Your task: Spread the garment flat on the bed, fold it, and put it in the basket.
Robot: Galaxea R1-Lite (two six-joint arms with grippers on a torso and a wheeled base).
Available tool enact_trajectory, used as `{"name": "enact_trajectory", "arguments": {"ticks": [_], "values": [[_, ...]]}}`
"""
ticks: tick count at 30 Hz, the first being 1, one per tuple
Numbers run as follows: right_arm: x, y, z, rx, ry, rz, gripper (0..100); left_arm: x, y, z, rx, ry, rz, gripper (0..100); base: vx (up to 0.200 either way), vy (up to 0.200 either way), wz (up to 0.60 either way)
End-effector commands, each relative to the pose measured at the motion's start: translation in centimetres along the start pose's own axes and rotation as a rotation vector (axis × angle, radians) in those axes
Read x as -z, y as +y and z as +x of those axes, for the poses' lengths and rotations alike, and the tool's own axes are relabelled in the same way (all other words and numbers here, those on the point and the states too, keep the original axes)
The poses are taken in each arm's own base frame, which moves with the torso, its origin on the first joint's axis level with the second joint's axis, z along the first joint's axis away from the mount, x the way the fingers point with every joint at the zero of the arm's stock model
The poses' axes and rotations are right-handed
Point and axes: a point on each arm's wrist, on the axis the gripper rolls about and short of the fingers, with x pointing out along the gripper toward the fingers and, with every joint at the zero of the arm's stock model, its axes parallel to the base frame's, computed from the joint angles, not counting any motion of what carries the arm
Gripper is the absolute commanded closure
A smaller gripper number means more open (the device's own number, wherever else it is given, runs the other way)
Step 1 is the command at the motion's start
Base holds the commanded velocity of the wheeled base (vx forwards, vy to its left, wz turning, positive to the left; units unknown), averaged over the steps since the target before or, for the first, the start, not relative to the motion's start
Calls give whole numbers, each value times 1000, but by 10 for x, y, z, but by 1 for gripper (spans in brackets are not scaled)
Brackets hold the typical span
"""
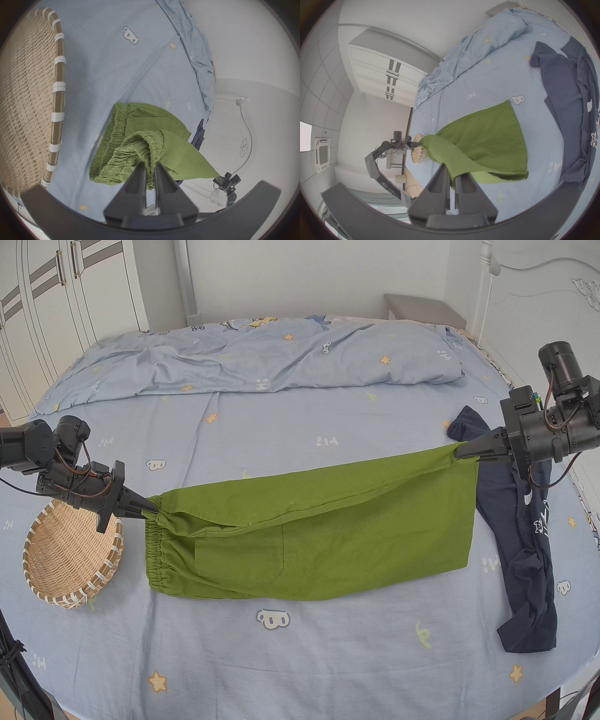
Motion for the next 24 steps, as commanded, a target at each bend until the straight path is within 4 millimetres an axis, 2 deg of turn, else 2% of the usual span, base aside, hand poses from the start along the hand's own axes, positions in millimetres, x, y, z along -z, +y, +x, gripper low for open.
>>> {"name": "enact_trajectory", "arguments": {"ticks": [1,4,10,17,21,24], "values": [[32,46,-41,-64,-13,-83,100,0,0,2,-1,5,-1,100,0,0,0],[46,54,-50,-72,14,-79,100,1,0,1,-1,5,-1,100,0,0,0],[61,49,-53,-65,34,-65,100,3,-1,0,-1,7,-1,100,0,0,0],[66,43,-47,-54,59,-44,100,3,0,0,-2,8,-2,100,0,0,0],[61,39,-44,-53,35,-49,100,2,0,0,-2,7,-1,100,0,0,0],[51,31,-34,-45,23,-42,100,1,1,1,-2,6,-2,100,0,0,0]]}}
